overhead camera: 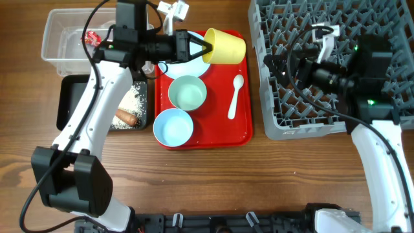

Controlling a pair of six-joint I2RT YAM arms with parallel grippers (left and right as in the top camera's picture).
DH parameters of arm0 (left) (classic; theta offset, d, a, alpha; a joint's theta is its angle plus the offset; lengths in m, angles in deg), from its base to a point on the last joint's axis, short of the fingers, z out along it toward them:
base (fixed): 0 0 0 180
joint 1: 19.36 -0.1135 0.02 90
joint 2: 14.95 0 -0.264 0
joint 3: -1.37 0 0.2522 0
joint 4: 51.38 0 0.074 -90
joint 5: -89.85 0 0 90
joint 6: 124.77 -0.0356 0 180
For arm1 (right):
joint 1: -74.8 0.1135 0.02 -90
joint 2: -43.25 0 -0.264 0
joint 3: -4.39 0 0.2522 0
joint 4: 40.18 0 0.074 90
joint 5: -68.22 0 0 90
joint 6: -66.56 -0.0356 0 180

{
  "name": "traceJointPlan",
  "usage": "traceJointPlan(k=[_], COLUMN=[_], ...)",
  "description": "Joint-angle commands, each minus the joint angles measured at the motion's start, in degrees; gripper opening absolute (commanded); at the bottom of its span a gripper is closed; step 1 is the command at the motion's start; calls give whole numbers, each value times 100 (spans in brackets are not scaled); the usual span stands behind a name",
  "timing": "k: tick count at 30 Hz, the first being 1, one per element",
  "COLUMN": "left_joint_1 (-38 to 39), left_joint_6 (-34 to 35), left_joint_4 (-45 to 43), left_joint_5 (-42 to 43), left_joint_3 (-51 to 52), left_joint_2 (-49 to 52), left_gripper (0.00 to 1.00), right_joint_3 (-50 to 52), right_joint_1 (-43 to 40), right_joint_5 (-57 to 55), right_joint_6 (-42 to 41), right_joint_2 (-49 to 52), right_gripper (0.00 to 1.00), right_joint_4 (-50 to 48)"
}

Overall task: Sort waste into correct bins and load items into the dishwasher rack
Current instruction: 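Grasp the yellow cup with left gripper and pass it to right gripper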

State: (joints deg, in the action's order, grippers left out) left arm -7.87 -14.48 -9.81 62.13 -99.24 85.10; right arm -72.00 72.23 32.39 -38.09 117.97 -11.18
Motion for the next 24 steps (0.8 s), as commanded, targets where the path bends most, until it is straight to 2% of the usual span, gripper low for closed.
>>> traceJointPlan(k=[1, 3, 6, 10, 17, 24], left_joint_1=[-46, -35, -20, 164, 181, 181], left_joint_6=[164, 181, 273, 271, 269, 269], left_joint_4=[-15, -9, 4, 4, 4, 4], left_joint_5=[1351, 1659, 1663, 1652, 1648, 1650], left_joint_3=[-26, -26, -24, -22, -22, -22], left_joint_2=[-50, -50, -50, -50, -50, -50], left_gripper=[4, 4, 4, 4, 4, 5], right_joint_3=[-66, -66, -66, -66, -66, -66], right_joint_1=[15, 164, 570, 1134, 1252, 1178], right_joint_5=[2024, 2500, 2564, 2269, 2129, 2129], right_joint_6=[92, 92, -219, -1086, -1250, -1248], right_joint_2=[479, 815, 1123, 1425, 1484, 1484], right_gripper=[100, 100, 99, 89, 72, 64], right_joint_4=[-970, -1495, -2234, -3604, -3877, -4013])
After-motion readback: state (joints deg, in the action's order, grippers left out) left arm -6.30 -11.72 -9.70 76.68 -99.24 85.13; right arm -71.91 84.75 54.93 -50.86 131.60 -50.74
